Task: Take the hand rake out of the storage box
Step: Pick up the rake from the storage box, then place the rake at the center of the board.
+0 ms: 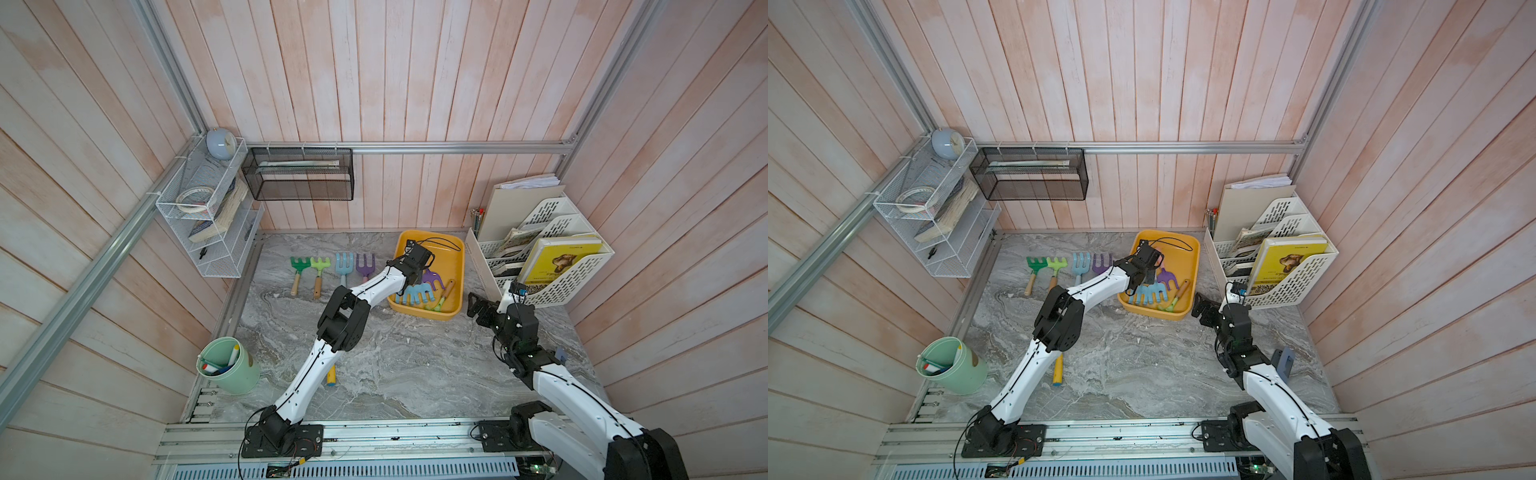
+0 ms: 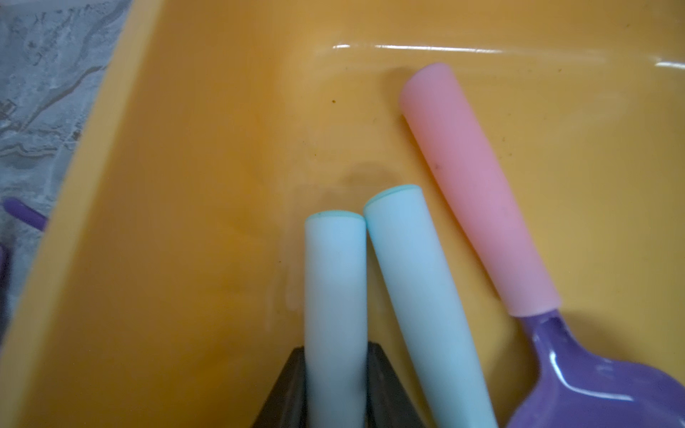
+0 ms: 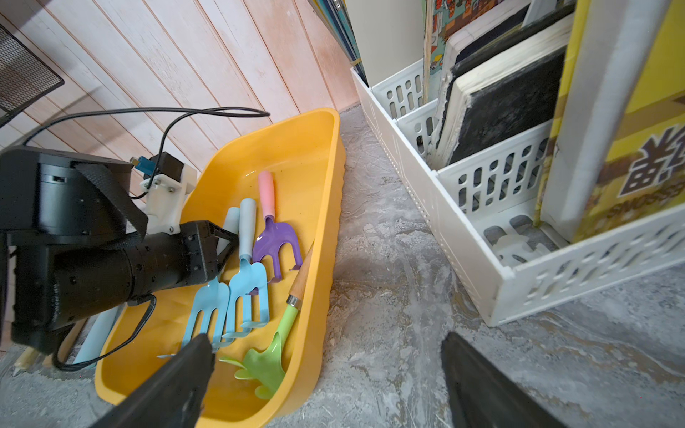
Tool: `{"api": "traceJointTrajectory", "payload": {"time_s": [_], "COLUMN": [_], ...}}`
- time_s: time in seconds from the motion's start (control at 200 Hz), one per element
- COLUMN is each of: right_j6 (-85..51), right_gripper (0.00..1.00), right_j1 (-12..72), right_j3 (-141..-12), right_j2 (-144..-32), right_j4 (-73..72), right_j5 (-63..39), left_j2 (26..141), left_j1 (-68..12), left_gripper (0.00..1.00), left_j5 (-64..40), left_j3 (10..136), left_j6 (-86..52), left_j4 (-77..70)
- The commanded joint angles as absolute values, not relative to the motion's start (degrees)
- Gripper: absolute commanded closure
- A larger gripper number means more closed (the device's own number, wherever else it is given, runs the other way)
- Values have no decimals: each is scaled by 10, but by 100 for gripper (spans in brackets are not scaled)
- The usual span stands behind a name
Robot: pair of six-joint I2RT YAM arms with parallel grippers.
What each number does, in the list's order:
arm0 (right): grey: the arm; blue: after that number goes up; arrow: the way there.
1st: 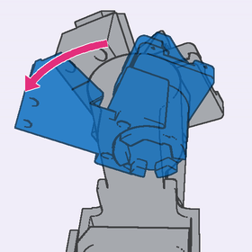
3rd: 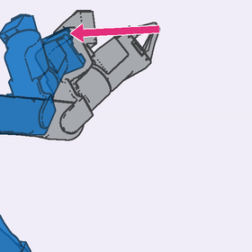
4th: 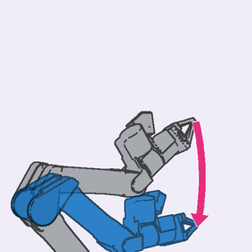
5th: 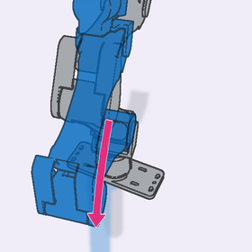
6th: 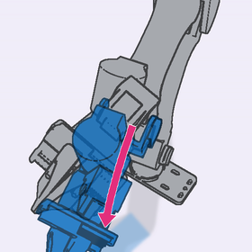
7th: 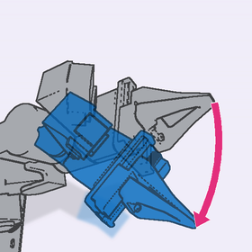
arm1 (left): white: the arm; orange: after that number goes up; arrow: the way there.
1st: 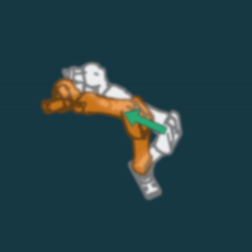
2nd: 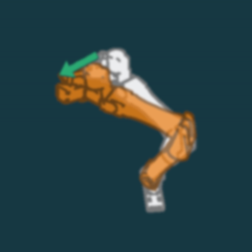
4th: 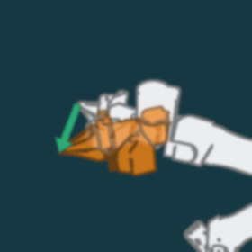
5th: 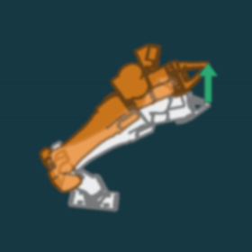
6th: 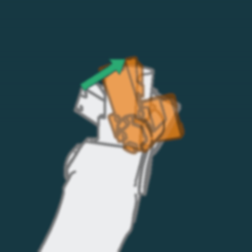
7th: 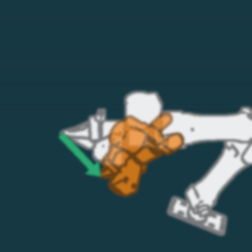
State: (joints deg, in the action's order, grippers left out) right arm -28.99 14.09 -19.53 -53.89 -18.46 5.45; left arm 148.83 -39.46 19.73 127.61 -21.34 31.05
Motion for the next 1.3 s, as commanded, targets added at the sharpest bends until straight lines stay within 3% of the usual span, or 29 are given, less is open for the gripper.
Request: {"api": "traceJointTrajectory", "payload": {"time_s": [0.0,0.105,0.235,0.56,0.69,0.885,1.085,1.29], "right_j6": [-297,-298,-299,-301,-302,-308,-314,-302], "right_gripper": [2,2,2,2,2,2,2,2], "right_j1": [136,136,136,134,134,134,134,136], "right_j3": [-192,-192,-191,-190,-189,-189,-182,-183], "right_j2": [-539,-538,-536,-521,-515,-506,-496,-506], "right_j4": [-195,-197,-197,-191,-191,-190,-202,-223], "right_j5": [47,45,44,40,34,25,6,-51], "left_j2": [1514,1512,1491,1304,1210,1035,812,828], "left_j1": [-408,-415,-417,-413,-399,-388,-458,-578], "left_gripper": [76,75,84,87,88,90,90,89], "left_j5": [181,167,176,206,179,45,-65,-63], "left_j3": [1277,1280,1277,1117,1006,768,458,380], "left_j6": [-154,-97,-78,1,17,60,106,149], "left_j4": [325,328,334,160,70,-77,-209,-105]}}
